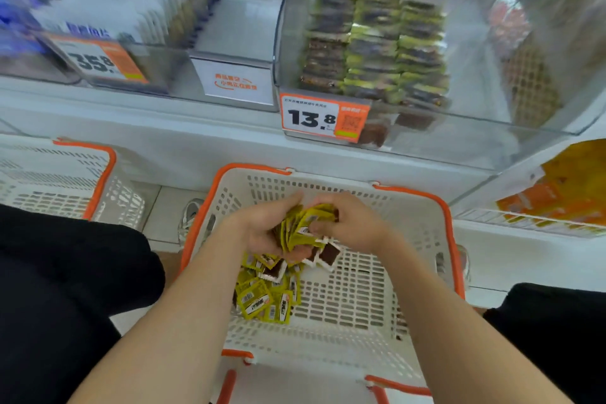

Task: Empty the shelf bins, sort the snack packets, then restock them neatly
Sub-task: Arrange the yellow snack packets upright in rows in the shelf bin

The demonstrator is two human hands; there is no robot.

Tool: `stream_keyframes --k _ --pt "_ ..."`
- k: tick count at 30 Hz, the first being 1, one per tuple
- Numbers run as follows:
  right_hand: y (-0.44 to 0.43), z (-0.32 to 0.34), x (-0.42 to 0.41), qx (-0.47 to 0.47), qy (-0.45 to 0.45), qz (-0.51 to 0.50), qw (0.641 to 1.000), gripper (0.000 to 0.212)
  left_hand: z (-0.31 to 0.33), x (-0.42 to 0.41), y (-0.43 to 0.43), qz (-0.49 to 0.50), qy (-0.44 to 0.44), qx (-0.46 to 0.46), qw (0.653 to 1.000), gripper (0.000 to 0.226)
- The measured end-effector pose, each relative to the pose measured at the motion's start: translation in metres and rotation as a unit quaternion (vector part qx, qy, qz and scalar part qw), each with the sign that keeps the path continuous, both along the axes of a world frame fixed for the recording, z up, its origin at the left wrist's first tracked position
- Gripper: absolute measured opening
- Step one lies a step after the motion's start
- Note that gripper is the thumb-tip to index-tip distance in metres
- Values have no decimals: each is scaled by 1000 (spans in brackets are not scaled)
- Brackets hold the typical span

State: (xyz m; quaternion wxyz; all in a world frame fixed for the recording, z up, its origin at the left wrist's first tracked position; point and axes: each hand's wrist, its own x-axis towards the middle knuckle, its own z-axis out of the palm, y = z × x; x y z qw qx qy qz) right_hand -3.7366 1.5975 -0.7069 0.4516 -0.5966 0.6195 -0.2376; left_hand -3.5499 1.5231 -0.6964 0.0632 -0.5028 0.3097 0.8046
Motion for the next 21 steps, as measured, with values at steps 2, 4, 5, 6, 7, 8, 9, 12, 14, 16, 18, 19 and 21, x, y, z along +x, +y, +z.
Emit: stream_keyframes --k 2,4,5,6,7,8,9,12,14,16,18,19,21 --pt "1 18 -2 -17 12 -8 1000 28 21 -1 0 -32 39 -10 999 68" --pt "2 30 -6 -42 19 -29 999 30 37 1 2 -50 75 -31 995 65" --pt "1 38 -9 -52 33 -39 997 32 44 3 3 -50 93 -45 993 61" --pt "1 50 -11 -57 51 -44 996 31 50 5 4 -44 113 -56 991 56" --pt "1 62 -13 -64 66 -43 995 28 55 7 4 -34 134 -63 988 51" --pt "2 77 -14 -77 82 -32 993 23 62 8 5 -20 155 -65 986 45" --pt "3 92 -16 -96 99 -15 990 19 67 10 5 -3 176 -66 982 40" --pt "8 139 -21 -129 158 28 979 15 89 17 6 39 227 -74 970 33" --pt "12 166 -24 -135 147 49 979 20 102 24 5 18 277 -94 956 45" --pt "17 189 -21 -129 34 16 991 9 119 28 4 3 310 -130 942 66" --pt "23 205 -14 -137 -112 -79 981 21 138 26 3 23 337 -175 925 74" --pt "25 210 -11 -138 -167 -128 968 25 148 21 3 42 355 -196 913 73" --pt "27 216 -4 -142 -226 -211 940 30 168 9 5 88 392 -230 886 67"
